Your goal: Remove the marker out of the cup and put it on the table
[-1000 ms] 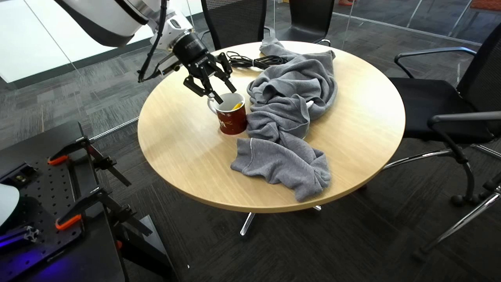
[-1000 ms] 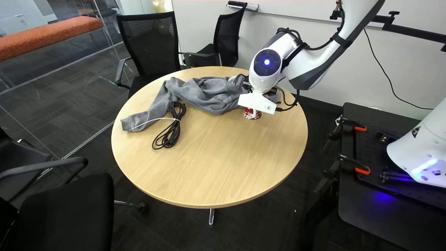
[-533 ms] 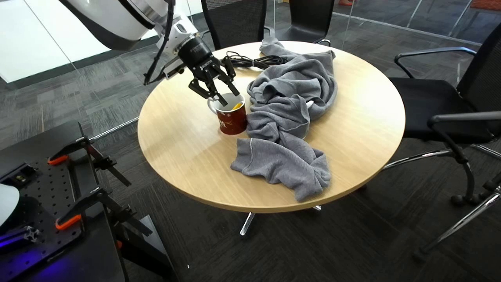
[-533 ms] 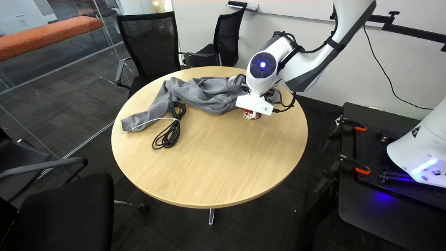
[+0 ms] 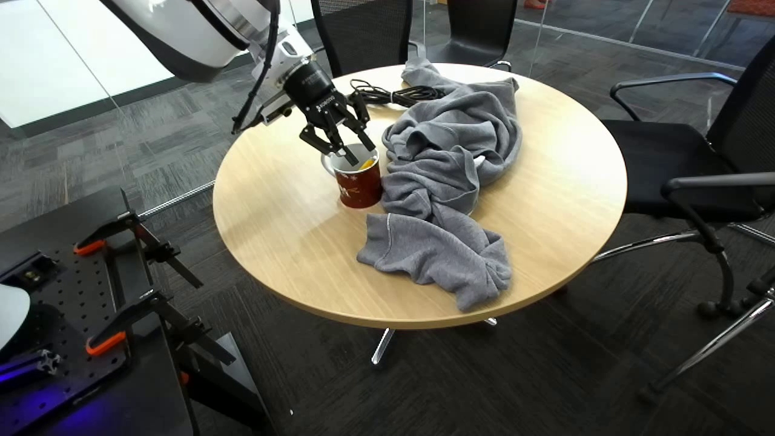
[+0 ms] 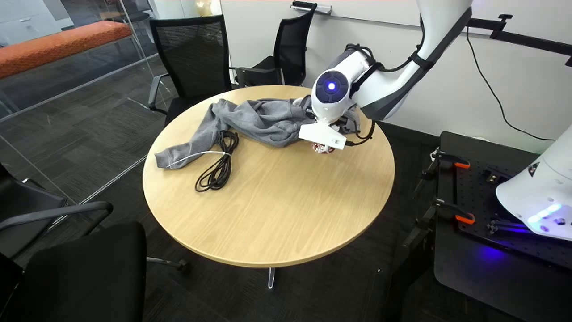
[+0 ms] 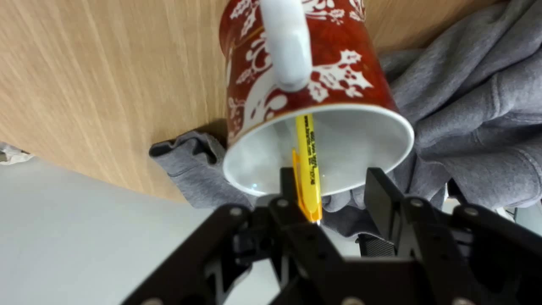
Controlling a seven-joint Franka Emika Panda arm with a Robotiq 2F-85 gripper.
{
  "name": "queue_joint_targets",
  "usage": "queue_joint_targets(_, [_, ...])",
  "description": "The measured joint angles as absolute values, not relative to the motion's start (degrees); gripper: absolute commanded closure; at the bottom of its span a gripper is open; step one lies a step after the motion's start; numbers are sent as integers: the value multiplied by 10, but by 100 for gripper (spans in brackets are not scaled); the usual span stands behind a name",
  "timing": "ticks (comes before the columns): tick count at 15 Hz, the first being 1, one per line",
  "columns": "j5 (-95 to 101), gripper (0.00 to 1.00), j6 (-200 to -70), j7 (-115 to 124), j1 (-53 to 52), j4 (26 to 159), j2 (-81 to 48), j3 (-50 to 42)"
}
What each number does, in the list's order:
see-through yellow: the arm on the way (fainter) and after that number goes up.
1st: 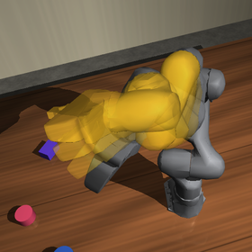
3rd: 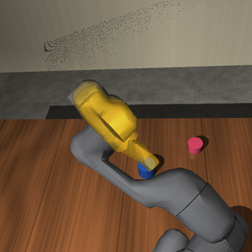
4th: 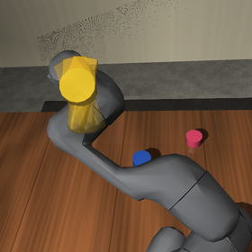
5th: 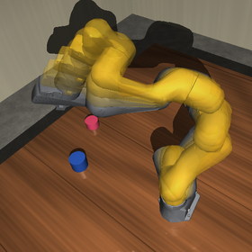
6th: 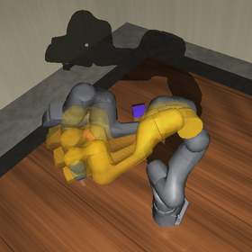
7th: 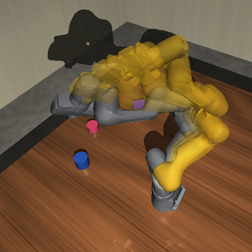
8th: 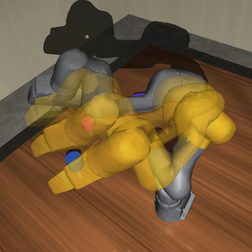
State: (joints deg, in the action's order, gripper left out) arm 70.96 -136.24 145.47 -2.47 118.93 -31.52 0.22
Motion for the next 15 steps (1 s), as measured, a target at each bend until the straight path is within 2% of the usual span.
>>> queue_joint_targets(15, [706, 53, -1362, 1453, -19, 1168, -336, 2])
